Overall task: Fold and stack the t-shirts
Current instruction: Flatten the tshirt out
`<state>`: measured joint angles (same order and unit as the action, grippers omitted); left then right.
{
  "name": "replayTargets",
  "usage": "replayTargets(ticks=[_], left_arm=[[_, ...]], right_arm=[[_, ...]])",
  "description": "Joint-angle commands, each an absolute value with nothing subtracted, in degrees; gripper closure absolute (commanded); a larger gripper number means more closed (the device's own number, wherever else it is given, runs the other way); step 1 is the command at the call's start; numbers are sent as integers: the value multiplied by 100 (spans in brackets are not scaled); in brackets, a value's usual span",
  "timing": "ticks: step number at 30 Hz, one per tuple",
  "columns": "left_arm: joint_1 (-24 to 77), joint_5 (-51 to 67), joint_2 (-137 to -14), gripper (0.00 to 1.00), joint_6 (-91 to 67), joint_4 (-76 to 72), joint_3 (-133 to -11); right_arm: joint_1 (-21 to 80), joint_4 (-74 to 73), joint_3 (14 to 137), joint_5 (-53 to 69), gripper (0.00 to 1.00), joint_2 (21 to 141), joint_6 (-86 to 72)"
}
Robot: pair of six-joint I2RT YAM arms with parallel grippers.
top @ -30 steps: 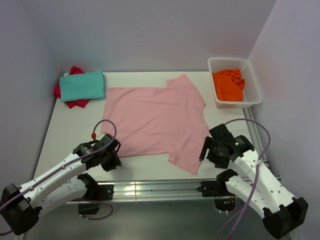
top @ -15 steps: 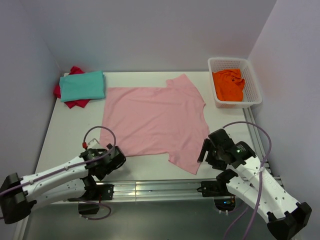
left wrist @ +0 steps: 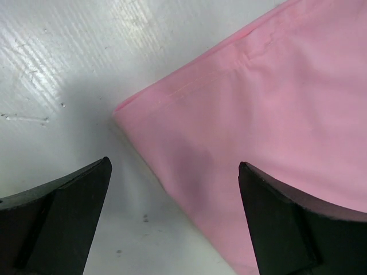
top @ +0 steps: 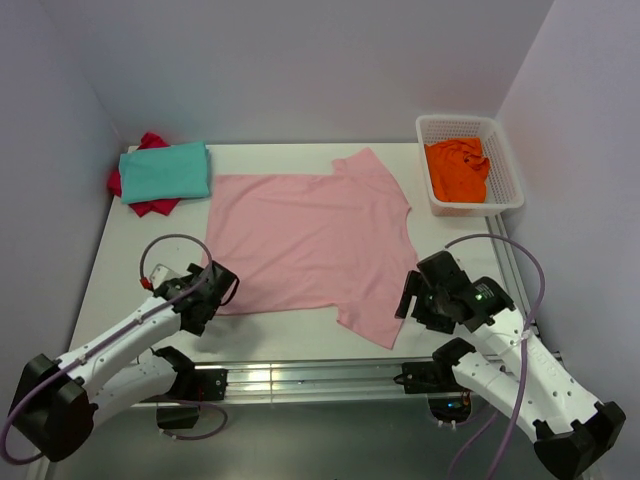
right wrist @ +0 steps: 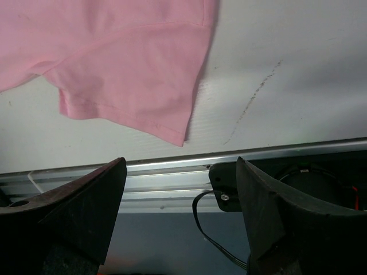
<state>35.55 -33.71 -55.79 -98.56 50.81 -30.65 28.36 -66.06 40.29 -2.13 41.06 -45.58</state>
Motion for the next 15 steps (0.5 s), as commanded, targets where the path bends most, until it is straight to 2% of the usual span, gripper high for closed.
replayTargets(ticks=[1,11,15], left_arm=[[3262,-3455,-5510,0,-9457,4807,-3032],[3129,-3041,-6249,1,-9484,4597,-2997],[3112,-3023,-6468,9,-9431,4377,-2936]], right_arm=[[2874,-6653,4219,-413,16,4174,-4465],[2874,-6530,4280,-475,16,4526,-4386],[2874,-6530,4280,-501,16,4561,-4368]])
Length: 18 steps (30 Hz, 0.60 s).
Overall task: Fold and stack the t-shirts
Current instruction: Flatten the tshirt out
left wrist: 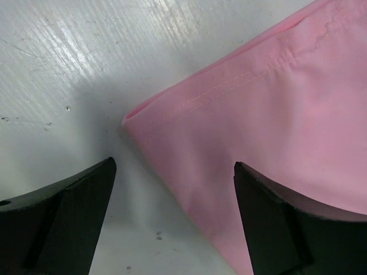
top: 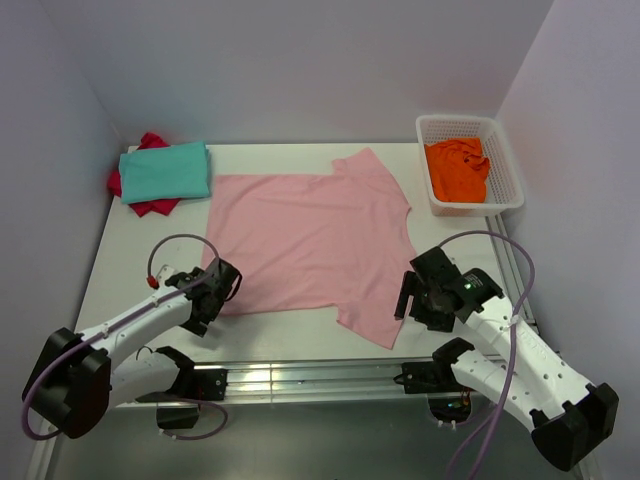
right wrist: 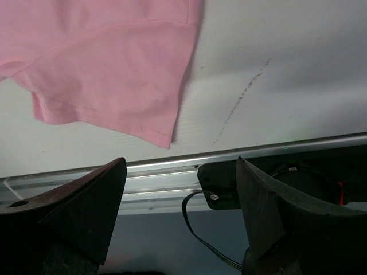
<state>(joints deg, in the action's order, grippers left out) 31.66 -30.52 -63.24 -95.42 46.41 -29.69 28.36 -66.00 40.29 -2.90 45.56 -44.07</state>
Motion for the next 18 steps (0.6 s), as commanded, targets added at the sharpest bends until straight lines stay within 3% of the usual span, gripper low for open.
replayTargets(ticks=[1,8,10,14,18], left_arm=[[3094,-3032,-6512,11,-9344,4333,-2936],[2839,-2979,-6644,30,-9053,3982,-2839],[2743,-2988,-6688,40,-8922,3903,-2813],[2628,-2971,-6706,71,-8798,3841,-2777],[2488,-2900,-6776,85,-8658,3797,-2804]], right_arm=[[2865,-6530,4280,-510,16,4570,-4368],[2874,-6469,4245,-519,16,4693,-4386],[2865,-6390,4228,-440,16,4763,-4412],[2865,-6206,4070,-352,16,4895,-4526],[2865,-6056,3955,-351,16,5062,-4623]])
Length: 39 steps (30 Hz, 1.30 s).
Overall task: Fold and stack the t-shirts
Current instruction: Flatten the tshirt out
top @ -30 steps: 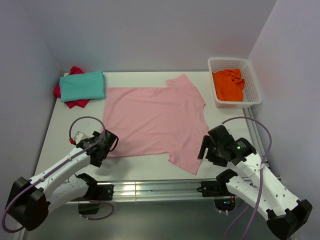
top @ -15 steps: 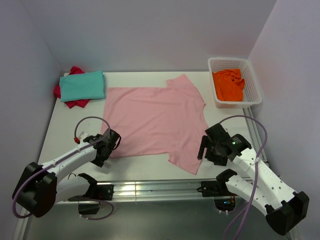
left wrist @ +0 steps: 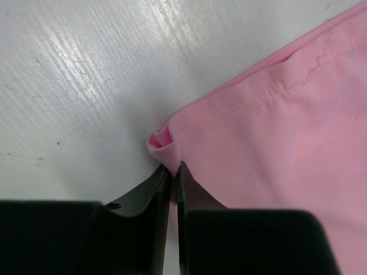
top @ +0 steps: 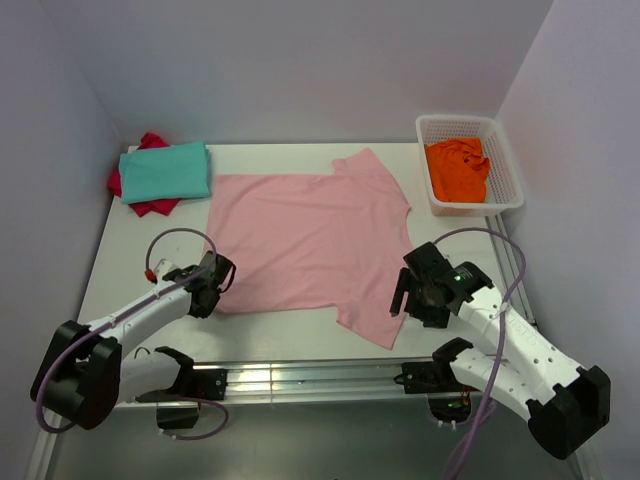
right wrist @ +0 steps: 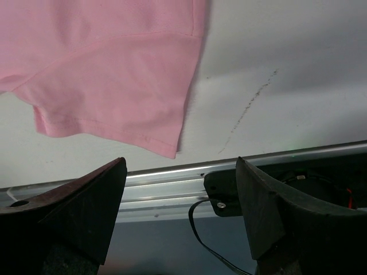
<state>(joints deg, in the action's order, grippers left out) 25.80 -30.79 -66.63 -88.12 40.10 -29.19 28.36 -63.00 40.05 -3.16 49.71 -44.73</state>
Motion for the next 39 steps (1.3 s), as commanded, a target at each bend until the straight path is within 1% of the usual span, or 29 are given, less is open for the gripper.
replayTargets(ticks=[1,3,4,5,11,16,25,27,28,30,35,36,37,39], left_arm=[[2487,-2874,-6794,87,-8631,3762,-2812],[2470,-2857,-6812,92,-8569,3762,-2856],[2470,-2856,-6838,97,-8569,3797,-2909],[2470,-2848,-6847,98,-8543,3788,-2927],[2461,-2900,-6926,100,-8394,3919,-3120],[2443,-2909,-6812,100,-8288,3929,-3120],[2373,-2865,-6768,100,-8156,3937,-3050],[2364,-2865,-6741,100,-8147,3955,-3050],[2364,-2865,-6724,100,-8130,3946,-3032],[2355,-2856,-6689,100,-8121,3964,-3015],[2320,-2865,-6601,100,-8077,4034,-2980],[2312,-2883,-6583,100,-8077,4052,-2988],[2312,-2874,-6566,100,-8077,4060,-2971],[2285,-2865,-6504,100,-8077,4078,-2953]], right_arm=[[2865,-6047,3903,-378,16,5106,-4658],[2865,-6047,3859,-518,16,5185,-4842],[2865,-5986,3806,-545,17,5229,-4947],[2865,-5942,3762,-562,18,5247,-5009],[2865,-5371,3244,-299,25,5458,-5273],[2865,-4914,2822,227,34,5651,-5405],[2918,-4175,2470,571,38,5968,-5598],[2962,-4052,2470,589,41,6038,-5625],[2971,-4008,2470,598,44,6116,-5625],[3006,-3894,2478,606,46,6222,-5642],[3085,-3779,2566,598,58,6451,-5660],[3111,-3788,2566,598,62,6460,-5660],[3111,-3788,2593,580,68,6460,-5660],[3120,-3832,2619,571,73,6469,-5651]])
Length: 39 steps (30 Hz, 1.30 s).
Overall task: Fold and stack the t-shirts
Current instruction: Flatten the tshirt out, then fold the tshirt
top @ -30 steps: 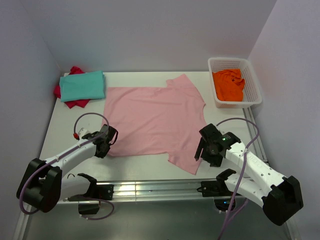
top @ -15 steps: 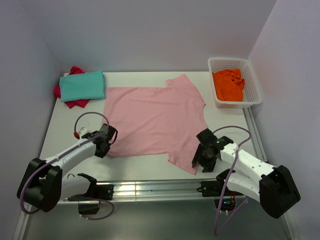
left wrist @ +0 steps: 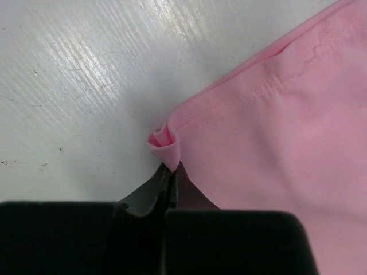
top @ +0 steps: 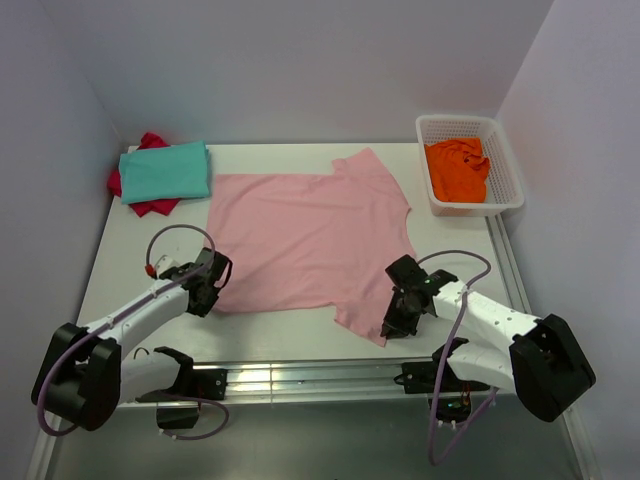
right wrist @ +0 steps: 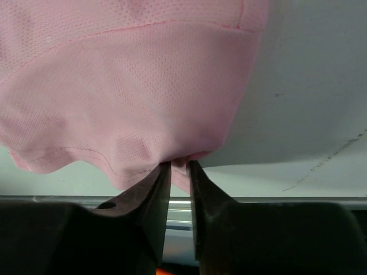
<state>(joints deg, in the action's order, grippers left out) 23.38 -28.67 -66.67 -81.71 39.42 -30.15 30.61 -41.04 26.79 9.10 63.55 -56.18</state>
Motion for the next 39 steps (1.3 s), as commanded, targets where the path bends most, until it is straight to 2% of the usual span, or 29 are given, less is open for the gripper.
replayTargets(ticks=[1,14,26,39], left_arm=[[2285,-2865,-6487,100,-8077,4069,-2944],[2259,-2602,-6012,100,-8121,4895,-3656],[2259,-2654,-6099,100,-7972,5186,-4438],[1899,-2672,-7004,100,-7260,4808,-5501]], right_arm=[[3120,-3849,2645,536,78,6460,-5625],[3120,-4991,3603,9,100,6117,-5335],[3094,-5388,5062,-325,100,6705,-5036],[2330,-5528,7109,-510,100,8164,-4140]])
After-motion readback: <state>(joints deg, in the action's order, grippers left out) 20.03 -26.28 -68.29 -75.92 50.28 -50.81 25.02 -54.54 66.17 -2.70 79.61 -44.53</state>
